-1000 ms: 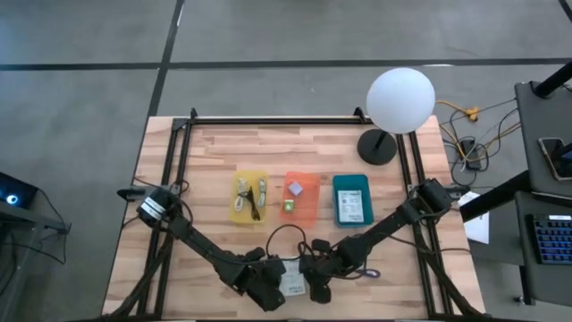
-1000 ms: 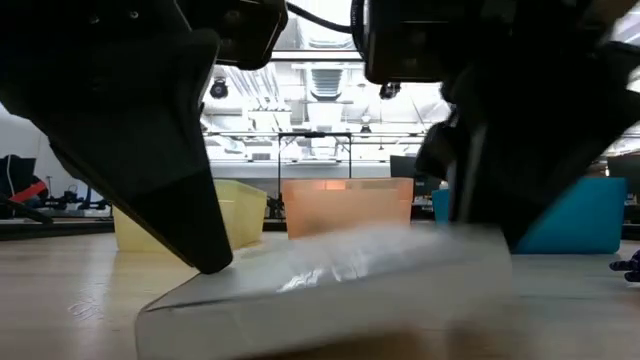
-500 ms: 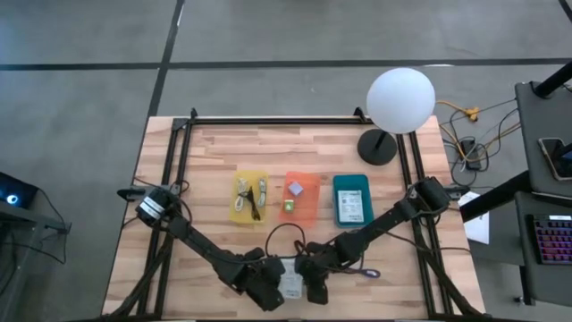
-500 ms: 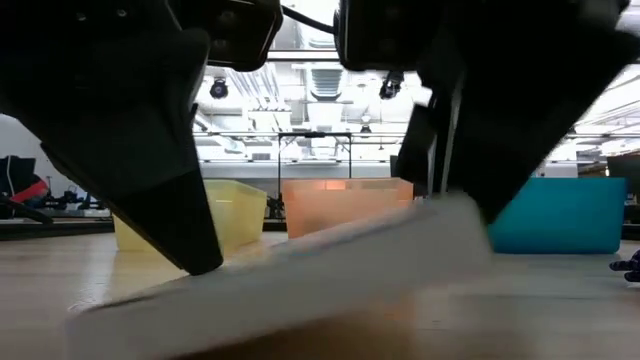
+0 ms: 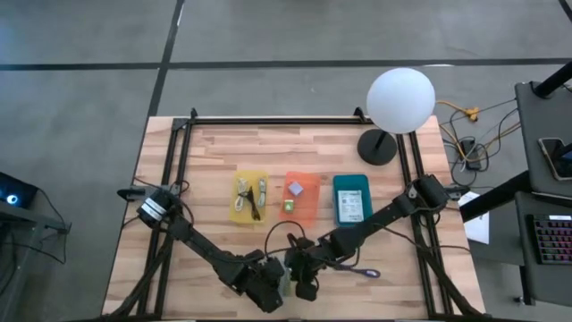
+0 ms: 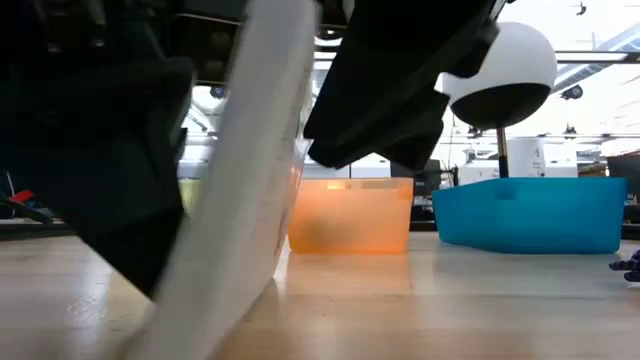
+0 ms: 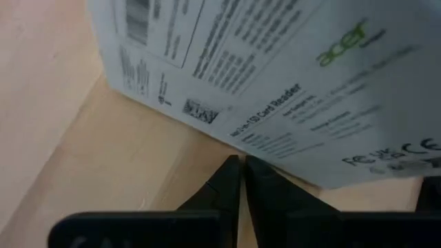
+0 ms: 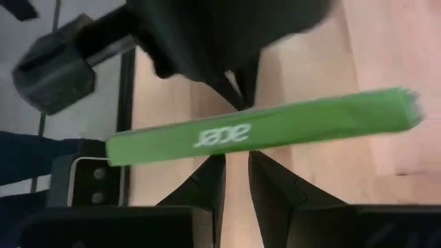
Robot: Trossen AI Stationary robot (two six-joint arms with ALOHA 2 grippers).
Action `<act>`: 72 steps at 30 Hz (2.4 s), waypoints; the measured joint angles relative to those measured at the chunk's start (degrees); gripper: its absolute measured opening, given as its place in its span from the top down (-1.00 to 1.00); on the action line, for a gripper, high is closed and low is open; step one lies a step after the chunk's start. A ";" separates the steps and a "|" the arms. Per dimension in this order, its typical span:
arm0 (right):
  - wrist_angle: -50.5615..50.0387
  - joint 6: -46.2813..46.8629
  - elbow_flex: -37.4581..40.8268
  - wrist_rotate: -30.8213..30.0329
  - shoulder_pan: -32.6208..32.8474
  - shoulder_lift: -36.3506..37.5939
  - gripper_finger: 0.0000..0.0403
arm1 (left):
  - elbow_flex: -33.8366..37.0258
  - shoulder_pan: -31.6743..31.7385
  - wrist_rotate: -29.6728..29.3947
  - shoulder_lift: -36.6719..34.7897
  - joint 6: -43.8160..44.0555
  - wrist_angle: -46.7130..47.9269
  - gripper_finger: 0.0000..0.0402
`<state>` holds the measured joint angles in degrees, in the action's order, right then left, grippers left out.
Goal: Pick and place items into bin
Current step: Put the white card reader box into the blue bin
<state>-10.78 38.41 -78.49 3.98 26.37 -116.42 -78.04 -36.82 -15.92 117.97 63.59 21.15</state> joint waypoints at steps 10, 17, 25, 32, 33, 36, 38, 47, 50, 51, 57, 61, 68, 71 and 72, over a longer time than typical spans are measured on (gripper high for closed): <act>-1.01 0.42 -0.20 0.81 -0.46 -0.02 0.73 | 0.00 0.00 -1.58 -0.23 0.14 -1.05 0.95; -0.98 0.61 -0.20 1.01 -0.59 0.00 0.73 | -0.04 0.11 -5.66 -2.53 -1.35 -1.16 0.95; -1.05 -0.23 -0.44 1.00 -0.55 0.00 0.68 | -0.05 0.33 -5.79 -2.67 -1.46 -1.04 0.95; -4.68 -7.21 -1.39 0.33 -0.53 0.00 0.29 | -0.07 0.33 -5.79 -2.68 -1.36 -1.00 0.95; -6.37 -9.07 -1.81 0.30 -0.53 0.00 0.23 | -0.08 0.33 -5.79 -2.69 -1.36 -1.01 0.95; -11.41 -16.21 -3.17 -0.56 -0.53 0.00 0.09 | -0.11 0.27 -5.79 -2.71 -1.36 -0.99 0.95; -14.64 -21.04 -4.39 -3.54 -0.47 0.00 0.03 | -0.13 0.24 -5.81 -2.73 -1.33 -0.99 0.95; -15.54 -28.35 -7.49 -11.40 -0.79 0.04 -0.01 | -0.15 0.24 -5.87 -2.75 -1.01 -1.05 0.95; -15.52 -28.14 -7.76 -11.46 -0.83 0.04 -0.01 | -0.15 0.24 -6.61 -2.75 -0.98 -1.07 0.95; -15.52 -27.66 -7.76 -10.95 -0.83 0.04 -0.01 | -0.15 0.24 -6.91 -2.78 -0.98 -1.07 0.95; -15.54 -21.87 -7.66 -6.50 -0.73 0.04 -0.01 | -0.15 0.24 -7.72 -2.89 -0.98 -1.12 0.95; -15.57 -17.39 -7.63 -3.44 -0.68 0.04 -0.01 | -0.19 0.24 -8.59 -3.33 -0.98 -1.14 0.95; -15.56 -15.22 -7.61 -1.26 0.03 0.04 -0.01 | -0.24 0.24 -9.50 -3.81 -1.45 -1.14 0.95; -15.56 -14.43 -7.61 0.74 0.23 0.07 -0.01 | -0.24 0.27 -10.14 -4.13 -1.47 -1.10 0.95; -15.53 -14.31 -7.61 1.39 0.29 0.07 -0.01 | -0.24 0.33 -10.16 -4.20 -1.46 -1.16 0.95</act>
<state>-26.31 24.10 -86.11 5.37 26.66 -116.36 -78.28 -36.49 -26.09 113.78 62.13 19.99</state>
